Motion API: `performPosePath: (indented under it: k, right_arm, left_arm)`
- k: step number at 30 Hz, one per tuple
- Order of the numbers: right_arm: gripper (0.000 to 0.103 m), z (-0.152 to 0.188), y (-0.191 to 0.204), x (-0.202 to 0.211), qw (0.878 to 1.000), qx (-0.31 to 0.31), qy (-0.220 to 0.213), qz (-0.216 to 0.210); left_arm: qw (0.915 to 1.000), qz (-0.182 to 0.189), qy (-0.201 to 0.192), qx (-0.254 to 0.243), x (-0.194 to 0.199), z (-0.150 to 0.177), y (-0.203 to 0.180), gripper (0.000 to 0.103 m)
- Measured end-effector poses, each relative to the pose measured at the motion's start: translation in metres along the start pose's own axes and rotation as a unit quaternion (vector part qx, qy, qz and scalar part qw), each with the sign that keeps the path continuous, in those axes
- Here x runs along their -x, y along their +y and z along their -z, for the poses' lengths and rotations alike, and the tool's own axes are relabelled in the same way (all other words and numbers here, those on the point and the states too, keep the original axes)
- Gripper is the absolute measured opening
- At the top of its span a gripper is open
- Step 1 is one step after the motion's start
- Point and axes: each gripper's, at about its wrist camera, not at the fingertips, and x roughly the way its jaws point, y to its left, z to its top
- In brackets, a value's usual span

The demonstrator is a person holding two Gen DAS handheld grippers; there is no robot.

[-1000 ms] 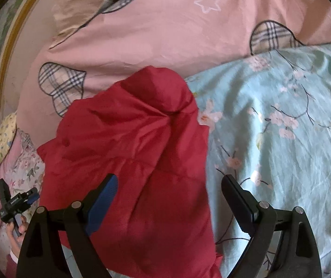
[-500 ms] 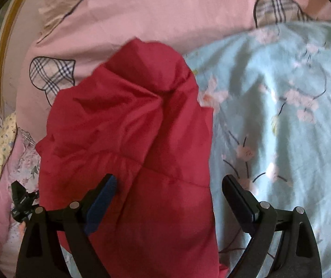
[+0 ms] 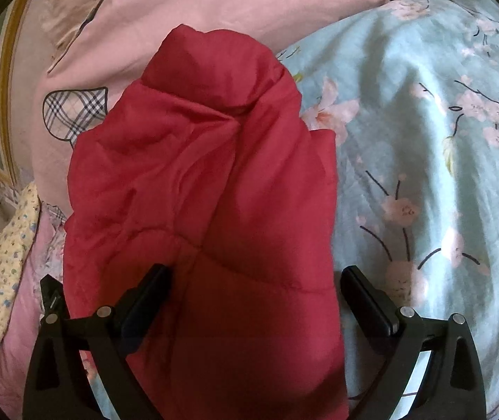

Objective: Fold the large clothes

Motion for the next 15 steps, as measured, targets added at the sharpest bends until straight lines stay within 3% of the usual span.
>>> performPosePath:
  k: [6,9,11,15]
  right_arm:
    - [0.098,0.001,0.000,-0.004,1.000,-0.006,0.005,-0.011]
    - [0.095,0.004,0.001,-0.006,1.000,-0.002,0.009,-0.015]
    - [0.086,0.005,0.004,-0.006,1.000,0.005,0.009,-0.016]
    - [0.073,0.004,0.013,-0.008,1.000,0.010,0.013,-0.021]
  left_arm:
    - [0.9997,-0.001,0.000,-0.024,-0.004,0.001,-0.014,0.085]
    - [0.9994,0.003,0.000,-0.035,-0.006,0.005,-0.020,0.075]
    - [0.9987,0.004,-0.001,-0.050,-0.001,0.009,-0.024,0.064]
    - [0.9977,0.000,-0.006,-0.067,0.002,0.011,-0.034,0.053]
